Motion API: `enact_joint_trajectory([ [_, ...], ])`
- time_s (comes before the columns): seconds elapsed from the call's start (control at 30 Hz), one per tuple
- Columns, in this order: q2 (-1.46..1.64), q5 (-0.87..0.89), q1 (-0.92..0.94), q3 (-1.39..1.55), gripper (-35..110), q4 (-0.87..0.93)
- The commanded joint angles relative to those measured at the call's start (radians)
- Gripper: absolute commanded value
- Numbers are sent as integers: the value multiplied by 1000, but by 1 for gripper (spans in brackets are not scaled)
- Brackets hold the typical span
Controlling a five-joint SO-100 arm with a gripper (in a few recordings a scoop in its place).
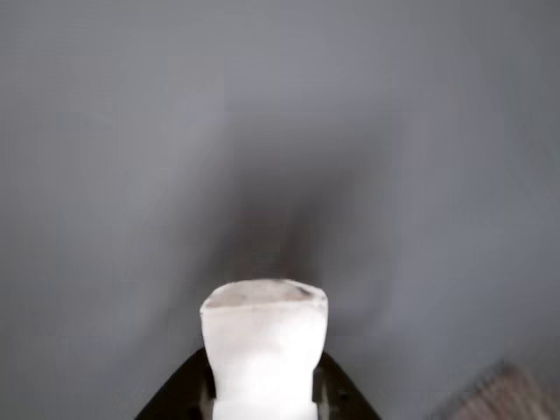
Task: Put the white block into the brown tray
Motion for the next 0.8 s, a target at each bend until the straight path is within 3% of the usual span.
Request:
enact_joint_trajectory([
  [0.0,37,21,31,-92,0,37],
  [0.27,-17,23,127,-281,0,67],
  [0.77,-397,146,368,-775,0,170],
])
